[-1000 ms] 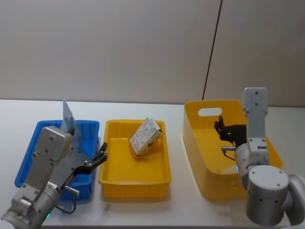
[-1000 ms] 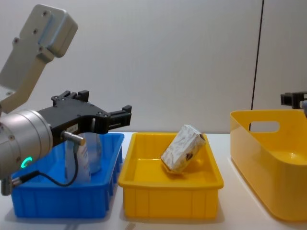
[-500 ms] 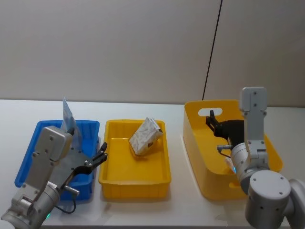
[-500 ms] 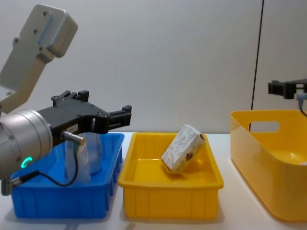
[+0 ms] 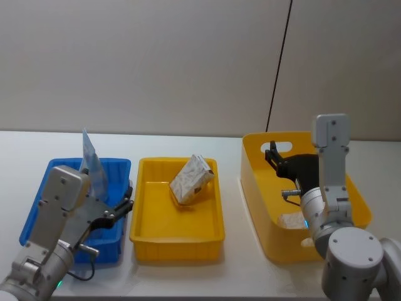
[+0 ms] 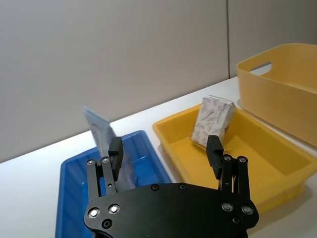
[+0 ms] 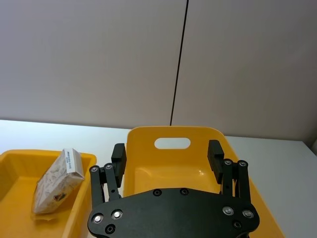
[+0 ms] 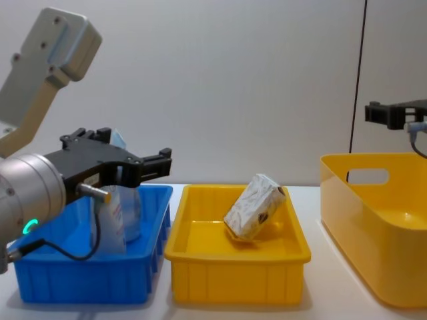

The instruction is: Bimanual collaborative sorting of washing and personal care products

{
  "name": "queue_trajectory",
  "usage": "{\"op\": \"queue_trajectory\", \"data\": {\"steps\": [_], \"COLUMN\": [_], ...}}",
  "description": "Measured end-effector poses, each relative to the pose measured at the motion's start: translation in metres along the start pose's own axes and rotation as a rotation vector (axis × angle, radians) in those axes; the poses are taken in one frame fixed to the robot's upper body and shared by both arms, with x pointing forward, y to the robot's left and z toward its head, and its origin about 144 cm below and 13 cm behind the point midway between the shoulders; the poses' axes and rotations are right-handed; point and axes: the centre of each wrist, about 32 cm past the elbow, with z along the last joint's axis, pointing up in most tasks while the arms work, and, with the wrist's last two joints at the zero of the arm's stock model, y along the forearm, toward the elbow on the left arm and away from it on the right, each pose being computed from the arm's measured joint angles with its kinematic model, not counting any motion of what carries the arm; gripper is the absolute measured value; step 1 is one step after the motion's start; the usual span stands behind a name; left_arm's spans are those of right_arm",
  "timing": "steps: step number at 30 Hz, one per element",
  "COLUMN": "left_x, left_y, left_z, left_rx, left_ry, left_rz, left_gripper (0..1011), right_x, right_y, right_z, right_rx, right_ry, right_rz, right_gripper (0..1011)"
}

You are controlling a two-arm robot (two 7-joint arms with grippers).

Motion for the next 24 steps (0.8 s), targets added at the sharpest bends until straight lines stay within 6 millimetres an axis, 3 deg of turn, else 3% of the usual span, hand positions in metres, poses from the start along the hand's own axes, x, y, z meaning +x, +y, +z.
{"op": "queue_trajectory", "data": {"steps": [12, 24], "left_x": [0.006, 0.020], "left_y": [-0.001, -0.021], "left_z": [-0.003, -0.016], "left_rx": [0.054, 0.109], "left_ry": [0.048, 0.120], "left_rz": [0.085, 0.107], "left_gripper": [1001, 1001], "right_x": [-0.001, -0.001], "right_y": [-0.002, -0.002], "right_z": [0.000, 0.000], "right_rx": [0.015, 0.020], "right_ry": [0.001, 0.001], "right_rz": [0.012, 0.015], "right_gripper": [1004, 1004]}}
